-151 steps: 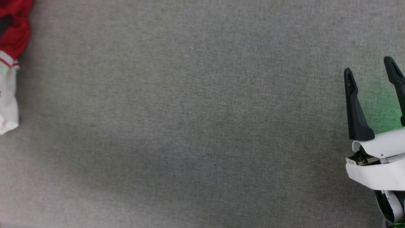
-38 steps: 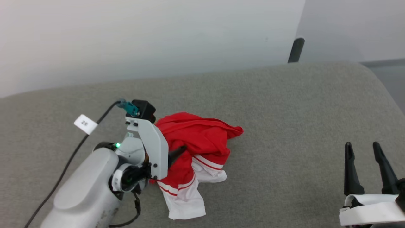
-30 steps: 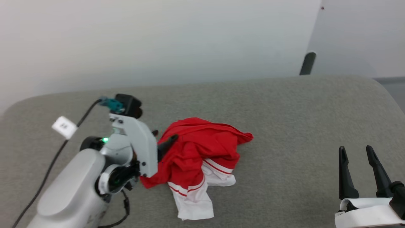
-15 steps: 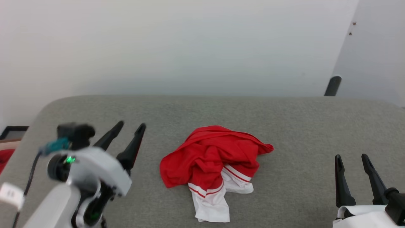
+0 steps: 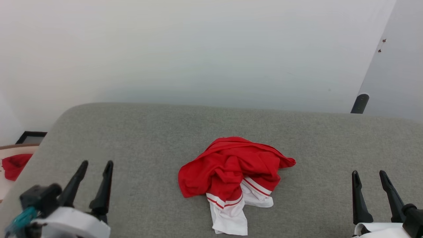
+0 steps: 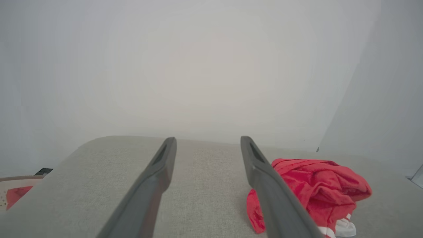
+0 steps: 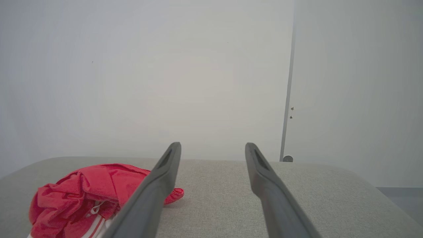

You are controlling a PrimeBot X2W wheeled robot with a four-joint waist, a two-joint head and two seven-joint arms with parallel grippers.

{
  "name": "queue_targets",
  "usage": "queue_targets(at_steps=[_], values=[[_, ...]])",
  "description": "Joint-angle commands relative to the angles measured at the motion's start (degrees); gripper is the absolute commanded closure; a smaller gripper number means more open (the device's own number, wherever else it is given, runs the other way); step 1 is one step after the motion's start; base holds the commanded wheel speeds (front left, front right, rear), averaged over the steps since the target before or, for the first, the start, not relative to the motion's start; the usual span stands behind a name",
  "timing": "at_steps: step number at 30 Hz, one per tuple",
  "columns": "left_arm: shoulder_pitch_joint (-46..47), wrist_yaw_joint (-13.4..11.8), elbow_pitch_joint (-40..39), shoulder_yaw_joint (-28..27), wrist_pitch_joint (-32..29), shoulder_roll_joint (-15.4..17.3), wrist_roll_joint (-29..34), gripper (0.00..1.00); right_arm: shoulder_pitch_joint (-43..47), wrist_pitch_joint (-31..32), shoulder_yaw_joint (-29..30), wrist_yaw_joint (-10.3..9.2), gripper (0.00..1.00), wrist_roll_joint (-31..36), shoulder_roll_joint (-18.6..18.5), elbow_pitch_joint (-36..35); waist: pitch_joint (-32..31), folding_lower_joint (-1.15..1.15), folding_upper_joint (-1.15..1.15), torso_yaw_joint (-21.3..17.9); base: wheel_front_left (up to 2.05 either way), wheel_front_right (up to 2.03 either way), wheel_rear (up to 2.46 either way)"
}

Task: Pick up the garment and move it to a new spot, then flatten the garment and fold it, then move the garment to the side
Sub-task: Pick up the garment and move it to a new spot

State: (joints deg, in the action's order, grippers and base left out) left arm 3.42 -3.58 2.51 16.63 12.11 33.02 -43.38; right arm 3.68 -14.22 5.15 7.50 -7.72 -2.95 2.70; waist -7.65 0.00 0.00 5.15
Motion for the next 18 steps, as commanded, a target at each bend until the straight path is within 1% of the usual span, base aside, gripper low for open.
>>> queue_targets(at_steps=[1, 4, 7, 13, 18], values=[[-1.5, -0.5, -0.6, -0.8, 0.8, 0.2, 0.1, 0.00, 0.7, -0.4, 0.2, -0.02, 0.00, 0.3, 0.1, 0.1, -0.2, 0.00, 0.00, 0.2, 0.00, 0.00, 0.00], [-3.9, -0.9, -1.8, -1.9, 1.8, 0.5, 1.0, 0.00, 0.9, -0.5, 0.4, -0.02, 0.00, 0.2, 0.1, 0.2, -0.3, 0.00, 0.00, 0.4, 0.00, 0.00, 0.00], [-5.9, -2.0, -2.6, -4.2, 2.5, 0.5, 1.3, 0.00, 1.0, -0.5, 0.4, -0.02, 0.00, 0.3, 0.1, 0.3, -0.3, 0.00, 0.00, 0.4, 0.00, 0.00, 0.00], [-8.0, -1.6, -4.0, -6.3, 2.9, 0.0, 2.1, 0.00, 1.4, -0.7, 0.8, -0.02, 0.00, 0.4, 0.1, 0.3, -0.2, 0.00, 0.00, 0.4, 0.00, 0.00, 0.00], [-8.7, -1.2, -4.6, -7.0, 3.0, -0.3, 2.9, 0.00, 1.6, -0.9, 0.9, -0.02, 0.00, 0.3, 0.1, 0.3, 0.0, 0.00, 0.00, 0.2, 0.00, 0.00, 0.00]])
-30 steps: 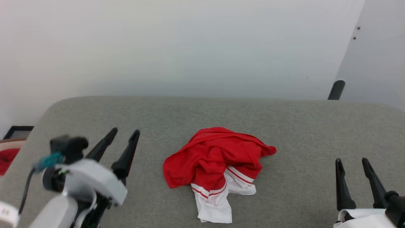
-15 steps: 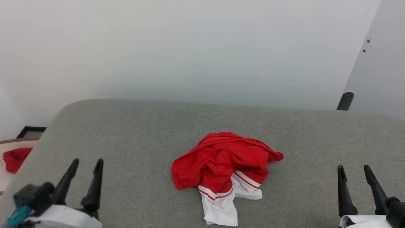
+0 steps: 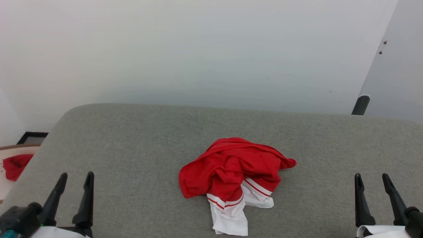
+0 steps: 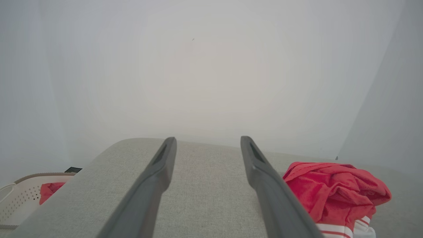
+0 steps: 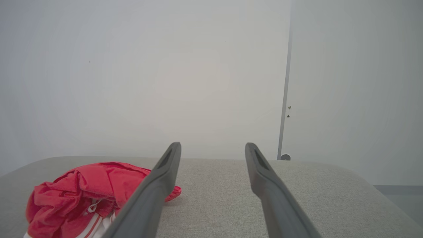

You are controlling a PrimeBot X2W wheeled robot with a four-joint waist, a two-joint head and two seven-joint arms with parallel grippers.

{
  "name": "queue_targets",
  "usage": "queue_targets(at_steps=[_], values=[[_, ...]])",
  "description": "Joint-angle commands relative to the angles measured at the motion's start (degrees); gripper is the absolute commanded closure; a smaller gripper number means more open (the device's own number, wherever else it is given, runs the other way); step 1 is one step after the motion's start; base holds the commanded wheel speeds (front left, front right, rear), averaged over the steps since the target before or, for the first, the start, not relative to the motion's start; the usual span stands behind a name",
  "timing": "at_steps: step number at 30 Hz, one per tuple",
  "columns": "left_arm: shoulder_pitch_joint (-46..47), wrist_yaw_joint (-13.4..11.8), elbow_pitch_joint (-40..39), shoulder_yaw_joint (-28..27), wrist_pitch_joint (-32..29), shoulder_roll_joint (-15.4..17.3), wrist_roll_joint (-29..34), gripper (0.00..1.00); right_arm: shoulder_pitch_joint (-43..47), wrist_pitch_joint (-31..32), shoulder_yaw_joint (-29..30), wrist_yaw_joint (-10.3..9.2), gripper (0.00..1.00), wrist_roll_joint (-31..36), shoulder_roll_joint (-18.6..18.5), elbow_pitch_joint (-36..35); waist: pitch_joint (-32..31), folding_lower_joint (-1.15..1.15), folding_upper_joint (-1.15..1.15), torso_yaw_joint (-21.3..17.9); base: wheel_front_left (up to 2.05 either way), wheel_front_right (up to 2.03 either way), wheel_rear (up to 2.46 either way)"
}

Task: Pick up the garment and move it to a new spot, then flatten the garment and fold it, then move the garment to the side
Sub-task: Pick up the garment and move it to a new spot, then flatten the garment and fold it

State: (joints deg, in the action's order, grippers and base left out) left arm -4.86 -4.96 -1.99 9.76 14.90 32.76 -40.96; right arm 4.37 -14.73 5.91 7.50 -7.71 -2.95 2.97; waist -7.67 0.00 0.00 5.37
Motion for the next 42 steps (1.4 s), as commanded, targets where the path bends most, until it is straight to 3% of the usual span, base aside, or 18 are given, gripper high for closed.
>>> queue_targets(at_steps=[1, 7, 14, 18, 27, 35, 42], values=[[-0.6, 0.3, -0.2, -0.2, 0.2, -0.1, 0.5, 0.00, 0.9, -0.4, 0.0, -0.02, 0.00, 0.4, 0.1, 0.0, 0.1, 0.00, 0.00, -0.1, 0.00, 0.00, 0.00], [0.7, 1.2, -0.6, 0.8, -1.8, -0.4, -1.1, 0.00, 0.2, -0.4, 0.0, -0.02, 0.00, 0.5, 0.1, -0.2, 0.8, 0.00, 0.00, -0.3, 0.00, 0.00, 0.00], [6.9, 2.4, -3.8, 4.3, -17.0, 0.5, -8.1, 0.00, -1.7, -0.4, -0.2, -0.02, 0.00, 0.6, 0.1, -0.2, 2.8, 0.00, 0.00, -1.0, 0.00, 0.00, 0.00], [12.3, 0.4, -5.2, 6.7, -29.5, 0.7, -13.6, 0.00, -2.8, -0.4, -0.4, -0.02, 0.00, 0.9, 0.1, -0.2, 3.9, 0.00, 0.00, -1.6, 0.00, 0.00, 0.00], [23.0, -6.8, -5.8, 11.8, -52.6, 0.4, -22.1, 0.00, -5.5, -0.4, -1.7, -0.02, 0.00, 1.7, 0.1, -0.9, 6.7, 0.00, 0.00, -4.6, 0.00, 0.00, 0.00], [28.4, -13.0, -3.5, 16.8, -65.4, 0.4, -23.5, 0.00, -7.7, -0.4, -1.7, -0.02, 0.00, 1.5, 0.1, -0.7, 9.7, 0.00, 0.00, -7.2, 0.00, 0.00, 0.00], [30.1, -15.0, -1.5, 21.1, -71.7, -0.2, -23.4, 0.00, -9.5, -0.5, -2.5, -0.02, 0.00, 1.1, 0.1, -0.1, 11.4, 0.00, 0.00, -9.3, 0.00, 0.00, 0.00]])
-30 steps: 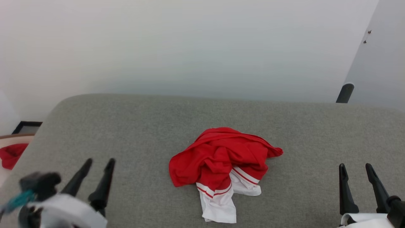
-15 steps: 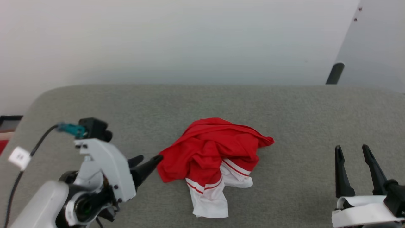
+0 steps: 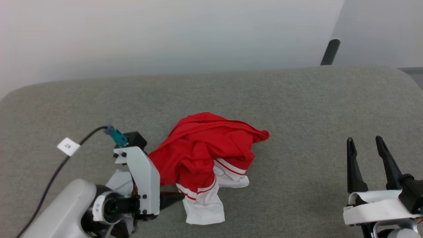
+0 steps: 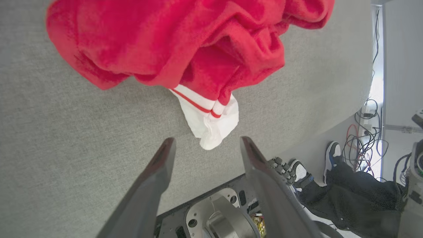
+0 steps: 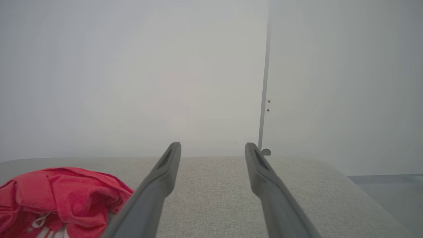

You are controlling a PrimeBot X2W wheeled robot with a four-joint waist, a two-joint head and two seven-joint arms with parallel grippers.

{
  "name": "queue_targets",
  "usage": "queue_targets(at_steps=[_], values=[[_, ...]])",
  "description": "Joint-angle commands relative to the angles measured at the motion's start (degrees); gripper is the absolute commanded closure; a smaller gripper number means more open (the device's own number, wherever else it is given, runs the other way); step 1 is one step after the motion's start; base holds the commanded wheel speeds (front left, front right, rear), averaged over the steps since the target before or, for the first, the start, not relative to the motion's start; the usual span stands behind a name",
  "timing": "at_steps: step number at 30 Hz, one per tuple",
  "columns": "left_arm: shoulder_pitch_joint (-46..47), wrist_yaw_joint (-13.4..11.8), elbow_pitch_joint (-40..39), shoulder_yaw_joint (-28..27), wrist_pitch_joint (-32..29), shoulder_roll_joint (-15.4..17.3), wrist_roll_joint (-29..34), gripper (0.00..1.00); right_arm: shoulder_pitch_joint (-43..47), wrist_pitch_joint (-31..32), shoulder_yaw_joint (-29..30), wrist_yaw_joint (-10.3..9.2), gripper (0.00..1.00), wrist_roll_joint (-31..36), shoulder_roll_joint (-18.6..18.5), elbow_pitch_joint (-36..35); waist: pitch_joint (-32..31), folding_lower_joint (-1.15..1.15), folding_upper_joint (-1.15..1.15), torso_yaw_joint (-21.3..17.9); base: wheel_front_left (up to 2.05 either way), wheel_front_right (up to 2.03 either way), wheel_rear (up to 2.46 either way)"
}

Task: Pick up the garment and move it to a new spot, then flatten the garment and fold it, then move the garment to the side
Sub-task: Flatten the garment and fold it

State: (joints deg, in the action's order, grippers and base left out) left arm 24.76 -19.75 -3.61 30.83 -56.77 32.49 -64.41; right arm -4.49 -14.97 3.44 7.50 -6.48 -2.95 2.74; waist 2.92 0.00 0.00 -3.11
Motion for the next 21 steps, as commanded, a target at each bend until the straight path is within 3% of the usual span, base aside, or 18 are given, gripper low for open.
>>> queue_targets(at_steps=[1, 9, 21], values=[[0.7, -0.2, 0.6, 0.5, -0.4, 0.1, 0.4, 0.00, -0.9, -0.3, -0.1, -0.02, 0.00, -0.1, 0.1, 0.1, 1.0, 0.00, 0.00, -1.1, 0.00, 0.00, 0.00], [1.8, 0.5, 5.6, 3.7, -2.9, -1.0, 1.4, 0.00, -2.4, -0.3, -0.6, -0.02, 0.00, -0.3, 0.1, 0.4, 2.2, 0.00, 0.00, -2.9, 0.00, 0.00, 0.00], [3.5, 3.3, 14.8, 4.2, 1.0, -3.9, 2.5, 0.00, -3.6, -0.2, -0.9, -0.02, 0.00, -1.3, 0.1, -0.1, 4.4, 0.00, 0.00, -4.8, 0.00, 0.00, 0.00]])
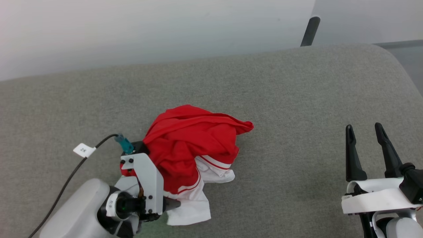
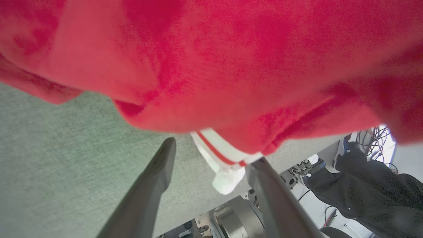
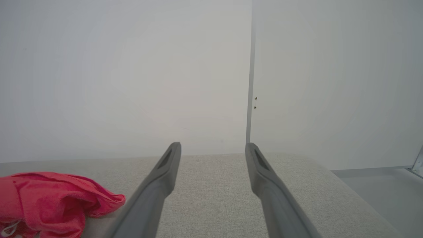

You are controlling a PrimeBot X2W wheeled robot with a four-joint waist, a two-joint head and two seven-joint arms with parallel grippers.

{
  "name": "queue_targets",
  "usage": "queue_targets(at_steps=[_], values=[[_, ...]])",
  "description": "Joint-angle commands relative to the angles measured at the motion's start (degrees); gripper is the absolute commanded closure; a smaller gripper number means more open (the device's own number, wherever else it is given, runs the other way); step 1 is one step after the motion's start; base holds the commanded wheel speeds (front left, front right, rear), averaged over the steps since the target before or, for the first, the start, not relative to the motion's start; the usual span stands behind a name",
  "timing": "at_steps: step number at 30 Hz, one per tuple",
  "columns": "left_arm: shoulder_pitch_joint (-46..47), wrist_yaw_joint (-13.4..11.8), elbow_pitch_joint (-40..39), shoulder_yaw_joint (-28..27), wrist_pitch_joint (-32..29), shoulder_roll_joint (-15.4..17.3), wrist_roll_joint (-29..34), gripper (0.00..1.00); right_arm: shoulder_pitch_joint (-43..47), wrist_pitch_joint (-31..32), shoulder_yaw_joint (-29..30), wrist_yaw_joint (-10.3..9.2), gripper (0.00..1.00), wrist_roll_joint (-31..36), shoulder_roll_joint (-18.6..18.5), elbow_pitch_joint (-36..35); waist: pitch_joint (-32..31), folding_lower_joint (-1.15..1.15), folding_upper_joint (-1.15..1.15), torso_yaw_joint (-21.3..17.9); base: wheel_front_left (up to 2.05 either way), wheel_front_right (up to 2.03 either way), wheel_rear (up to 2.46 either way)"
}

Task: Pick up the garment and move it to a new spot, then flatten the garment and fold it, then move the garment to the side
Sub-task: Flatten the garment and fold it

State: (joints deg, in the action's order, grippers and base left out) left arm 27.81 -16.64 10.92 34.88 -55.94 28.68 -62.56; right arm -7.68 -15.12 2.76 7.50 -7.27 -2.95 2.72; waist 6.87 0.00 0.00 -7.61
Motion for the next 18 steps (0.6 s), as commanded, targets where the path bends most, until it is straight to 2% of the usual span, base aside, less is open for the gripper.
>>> queue_targets(at_steps=[1, 9, 10, 11, 12, 13, 18], values=[[0.7, 0.7, 1.2, 0.3, 0.8, -0.2, 1.0, 0.00, -0.7, 0.0, -0.3, -0.02, 0.00, -0.6, 0.1, -0.2, 0.7, 0.00, 0.00, -0.5, 0.00, 0.00, 0.00], [0.4, 3.0, 8.7, 1.0, 4.1, -2.4, 1.5, 0.00, -1.7, 0.0, -0.7, -0.02, 0.00, -1.0, 0.1, -0.2, 2.2, 0.00, 0.00, -1.3, 0.00, 0.00, 0.00], [0.3, 3.5, 9.4, 0.9, 4.5, -2.9, 1.2, 0.14, -1.8, 0.0, -0.7, -0.02, 0.00, -1.0, 0.1, -0.2, 2.3, 0.00, 0.00, -1.4, 0.00, 0.00, 0.00], [0.1, 4.0, 10.2, 0.9, 4.8, -3.3, 0.8, 0.57, -1.9, 0.0, -0.7, -0.02, 0.00, -1.1, 0.1, -0.2, 2.4, 0.00, 0.00, -1.4, 0.00, 0.00, 0.00], [0.1, 4.6, 10.8, 0.8, 5.0, -3.7, 0.5, 0.89, -2.0, 0.0, -0.7, -0.02, 0.00, -1.1, 0.1, -0.2, 2.5, 0.00, 0.00, -1.4, 0.00, 0.00, 0.00], [0.1, 5.2, 11.2, 0.9, 5.1, -4.1, 0.1, 1.00, -2.0, 0.0, -0.7, -0.02, 0.00, -1.1, 0.1, -0.2, 2.5, 0.00, 0.00, -1.4, 0.00, 0.00, 0.00], [0.8, 6.8, 12.7, -0.2, 4.4, -4.3, -1.6, 1.00, -1.6, 0.0, -0.3, -0.02, 0.00, -0.7, 0.1, -0.1, 1.7, 0.00, 0.00, -1.0, 0.00, 0.00, 0.00]])
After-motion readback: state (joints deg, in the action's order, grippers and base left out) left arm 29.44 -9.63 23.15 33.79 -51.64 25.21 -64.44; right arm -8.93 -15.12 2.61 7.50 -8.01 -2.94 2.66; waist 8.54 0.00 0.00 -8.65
